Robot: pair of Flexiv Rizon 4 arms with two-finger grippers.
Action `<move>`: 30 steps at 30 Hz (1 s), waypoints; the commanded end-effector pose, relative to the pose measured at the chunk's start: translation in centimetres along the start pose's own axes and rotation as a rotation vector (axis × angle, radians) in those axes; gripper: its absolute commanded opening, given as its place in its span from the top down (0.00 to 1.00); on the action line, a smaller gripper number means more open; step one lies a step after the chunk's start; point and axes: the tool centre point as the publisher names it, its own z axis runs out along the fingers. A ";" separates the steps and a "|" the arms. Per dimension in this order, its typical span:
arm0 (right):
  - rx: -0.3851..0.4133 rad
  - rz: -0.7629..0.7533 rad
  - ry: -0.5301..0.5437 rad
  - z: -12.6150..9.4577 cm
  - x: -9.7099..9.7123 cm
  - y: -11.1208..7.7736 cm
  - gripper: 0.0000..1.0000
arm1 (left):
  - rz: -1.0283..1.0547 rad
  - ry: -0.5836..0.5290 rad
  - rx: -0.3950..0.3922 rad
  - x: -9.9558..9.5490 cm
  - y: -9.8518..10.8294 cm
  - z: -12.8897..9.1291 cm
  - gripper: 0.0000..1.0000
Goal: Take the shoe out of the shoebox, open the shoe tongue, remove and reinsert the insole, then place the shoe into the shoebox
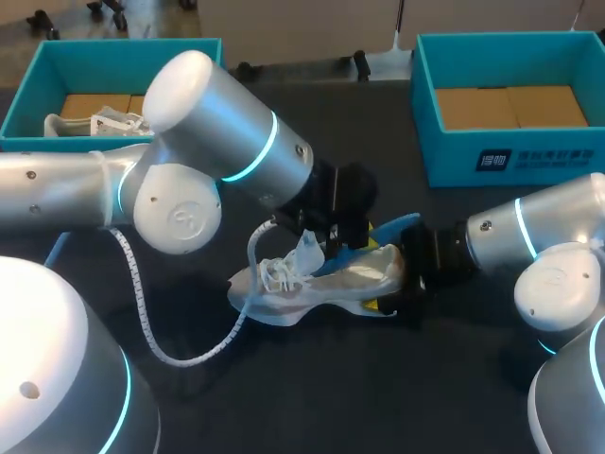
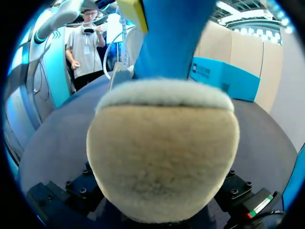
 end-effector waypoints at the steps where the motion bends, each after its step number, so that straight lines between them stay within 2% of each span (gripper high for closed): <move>1: 0.007 0.000 -0.002 0.2 0.1 0.0 1.00 | -0.006 0.048 -0.002 -0.3 -1.3 -2.3 1.00; 7: 0.007 0.000 -0.002 0.2 0.1 0.0 1.00 | -0.021 0.109 0.048 0.0 -3.5 -4.7 1.00; 19: 0.007 0.000 -0.002 0.2 0.1 0.0 1.00 | -0.056 0.120 0.156 -0.4 -8.6 -8.3 1.00; 25: 0.007 0.000 -0.002 0.2 0.1 0.0 1.00 | -0.077 0.129 0.237 -1.0 -11.0 -10.2 1.00; 30: 0.007 0.000 -0.002 0.2 0.1 0.0 1.00 | -0.110 0.155 0.333 -1.5 -12.8 -12.0 1.00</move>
